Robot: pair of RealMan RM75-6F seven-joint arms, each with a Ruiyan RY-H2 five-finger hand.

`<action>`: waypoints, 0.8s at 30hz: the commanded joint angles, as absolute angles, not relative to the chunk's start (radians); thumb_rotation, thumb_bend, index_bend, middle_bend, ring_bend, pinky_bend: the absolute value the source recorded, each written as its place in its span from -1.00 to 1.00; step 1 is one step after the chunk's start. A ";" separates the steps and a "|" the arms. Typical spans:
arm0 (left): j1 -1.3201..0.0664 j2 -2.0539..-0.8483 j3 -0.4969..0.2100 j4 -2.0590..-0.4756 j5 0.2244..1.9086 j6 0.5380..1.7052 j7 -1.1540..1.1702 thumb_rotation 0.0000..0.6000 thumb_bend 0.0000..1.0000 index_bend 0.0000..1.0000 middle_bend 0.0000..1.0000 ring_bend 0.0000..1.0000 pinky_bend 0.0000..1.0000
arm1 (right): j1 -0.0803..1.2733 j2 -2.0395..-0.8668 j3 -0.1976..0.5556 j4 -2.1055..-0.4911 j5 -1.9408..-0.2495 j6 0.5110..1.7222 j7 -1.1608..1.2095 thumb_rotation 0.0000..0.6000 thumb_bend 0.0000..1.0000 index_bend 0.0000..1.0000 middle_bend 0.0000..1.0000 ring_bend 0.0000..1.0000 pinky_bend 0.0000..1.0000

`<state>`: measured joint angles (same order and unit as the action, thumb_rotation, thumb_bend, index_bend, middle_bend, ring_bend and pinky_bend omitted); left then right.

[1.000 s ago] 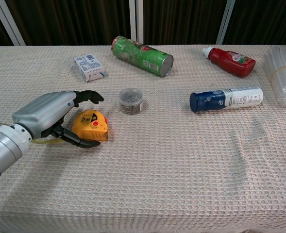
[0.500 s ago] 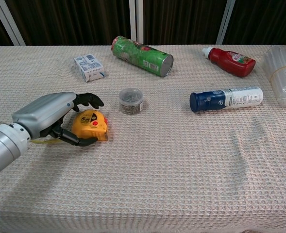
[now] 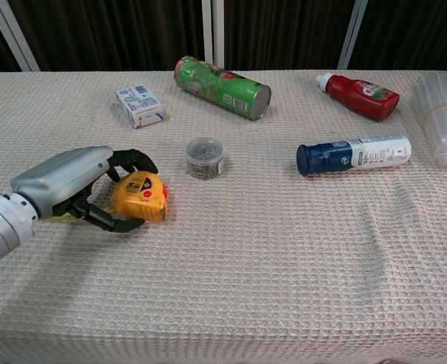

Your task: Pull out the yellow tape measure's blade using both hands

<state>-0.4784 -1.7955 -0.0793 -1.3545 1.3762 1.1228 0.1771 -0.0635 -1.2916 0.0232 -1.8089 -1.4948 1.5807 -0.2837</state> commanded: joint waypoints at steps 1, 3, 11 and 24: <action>-0.480 -1.793 -0.081 -1.360 1.377 1.124 0.176 0.68 -0.53 -0.44 -0.45 -0.52 -0.37 | -0.064 -1.291 0.024 -1.810 -1.496 1.582 -0.285 1.00 -0.57 -1.00 -1.00 -1.00 -1.00; -0.481 -1.793 -0.084 -1.361 1.378 1.128 0.176 0.85 -0.48 -0.39 -0.38 -0.47 -0.33 | -0.064 -1.291 0.025 -1.810 -1.496 1.583 -0.286 1.00 -0.57 -1.00 -1.00 -1.00 -1.00; -0.482 -1.787 -0.090 -1.370 1.368 1.129 0.178 1.00 -0.40 -0.21 -0.19 -0.31 -0.15 | -0.065 -1.297 0.026 -1.804 -1.494 1.583 -0.287 1.00 -0.57 -1.00 -1.00 -1.00 -1.00; -0.456 -1.834 -0.159 -1.400 1.379 1.244 0.018 1.00 -0.43 0.12 0.14 0.01 0.18 | -0.055 -1.308 0.035 -1.799 -1.522 1.590 -0.288 1.00 -0.57 -1.00 -1.00 -1.00 -1.00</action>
<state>-0.4623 -1.8224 -0.1356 -1.3826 1.3817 1.2213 0.0519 -0.0559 -1.3068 0.0340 -1.7998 -1.5205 1.5881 -0.2888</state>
